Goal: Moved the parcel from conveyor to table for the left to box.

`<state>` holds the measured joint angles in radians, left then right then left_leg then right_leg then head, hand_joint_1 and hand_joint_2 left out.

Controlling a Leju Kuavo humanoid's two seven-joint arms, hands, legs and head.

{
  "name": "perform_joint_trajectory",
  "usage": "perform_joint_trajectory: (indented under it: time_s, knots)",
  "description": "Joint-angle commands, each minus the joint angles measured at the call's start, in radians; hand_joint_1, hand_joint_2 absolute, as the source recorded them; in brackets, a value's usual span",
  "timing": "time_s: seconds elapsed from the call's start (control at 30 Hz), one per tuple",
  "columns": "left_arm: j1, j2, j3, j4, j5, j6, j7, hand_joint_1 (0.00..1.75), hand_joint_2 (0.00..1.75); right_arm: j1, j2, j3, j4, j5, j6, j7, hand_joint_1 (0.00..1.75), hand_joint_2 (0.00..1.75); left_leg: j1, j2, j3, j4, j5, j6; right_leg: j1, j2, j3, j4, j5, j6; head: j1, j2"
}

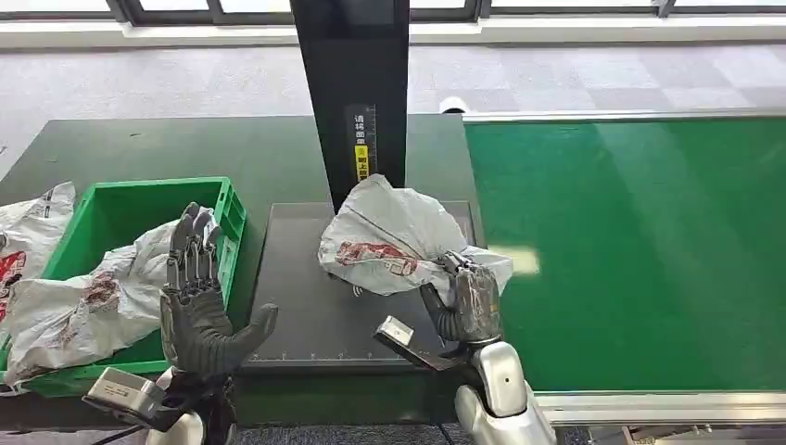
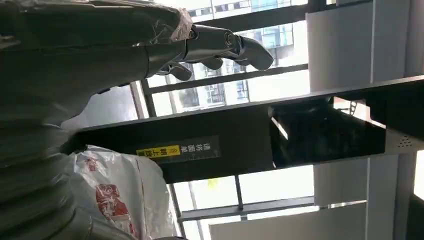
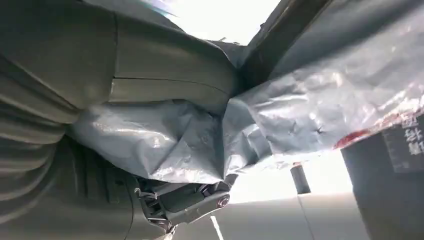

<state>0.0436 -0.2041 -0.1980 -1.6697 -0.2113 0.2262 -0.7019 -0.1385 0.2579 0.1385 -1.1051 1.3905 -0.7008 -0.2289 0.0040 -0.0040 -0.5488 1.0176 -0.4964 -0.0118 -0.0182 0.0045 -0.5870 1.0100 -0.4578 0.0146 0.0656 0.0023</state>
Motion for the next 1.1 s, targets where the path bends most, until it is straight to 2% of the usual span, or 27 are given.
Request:
perform_joint_trajectory:
  time_s: [0.03,0.57,0.6,0.7,0.8,0.93,1.07,1.1]
  knots:
    - [-0.027,0.027,-0.006,0.058,-0.014,-0.021,0.004,0.0,1.75,-0.055,0.009,-0.013,0.204,0.092,0.003,0.037,0.0,1.75,0.0,0.0,0.002,-0.002,0.001,0.0,0.0,-0.001,0.002,-0.002,0.0,-0.001,0.0,0.0]
    - [-0.023,0.03,-0.016,0.068,-0.02,-0.013,0.004,0.0,1.75,-0.059,0.025,-0.068,0.237,0.077,0.003,-0.009,0.0,1.75,0.001,0.0,0.001,-0.003,0.001,0.0,0.001,-0.001,0.001,-0.003,0.001,-0.001,0.0,0.0]
    - [-0.023,0.029,-0.016,0.068,-0.021,-0.013,0.004,0.0,1.75,-0.059,0.027,-0.072,0.236,0.078,0.003,-0.012,0.0,0.0,0.001,0.0,0.002,-0.004,0.001,0.0,0.001,-0.001,0.002,-0.003,0.001,-0.002,0.0,0.0]
    - [-0.024,0.028,-0.014,0.068,-0.021,-0.015,0.004,0.0,1.75,-0.059,0.027,-0.076,0.236,0.078,0.003,-0.015,0.0,0.0,0.0,0.0,0.001,-0.001,0.001,0.0,0.0,-0.001,0.0,-0.001,0.0,-0.001,0.0,0.0]
    - [-0.025,0.025,-0.005,0.063,-0.012,-0.013,0.004,0.0,1.75,-0.06,0.035,-0.095,0.238,0.012,0.003,-0.087,0.0,0.0,0.001,0.0,0.001,-0.003,0.001,0.0,0.001,-0.001,0.001,-0.003,0.001,-0.002,0.0,0.0]
    - [-0.025,0.025,-0.005,0.063,-0.012,-0.013,0.004,0.0,1.75,-0.06,0.035,-0.095,0.238,0.012,0.003,-0.087,0.0,0.0,0.0,0.0,0.001,-0.002,0.001,0.0,0.001,-0.001,0.001,-0.002,0.001,-0.001,0.0,0.0]
    - [-0.023,0.029,-0.009,0.064,-0.016,-0.005,0.004,0.0,1.75,-0.074,0.054,-0.124,0.279,-0.237,0.003,-0.289,0.0,0.0,0.001,0.001,0.003,-0.007,0.003,0.0,0.001,-0.001,0.003,-0.006,0.003,-0.003,0.0,0.0]
    - [-0.023,0.029,-0.01,0.066,-0.018,-0.003,0.004,0.0,1.75,-0.074,0.055,-0.123,0.281,-0.275,0.004,-0.312,0.0,0.0,0.001,0.001,0.003,-0.006,0.003,0.0,0.001,-0.001,0.003,-0.006,0.003,-0.002,0.0,0.0]
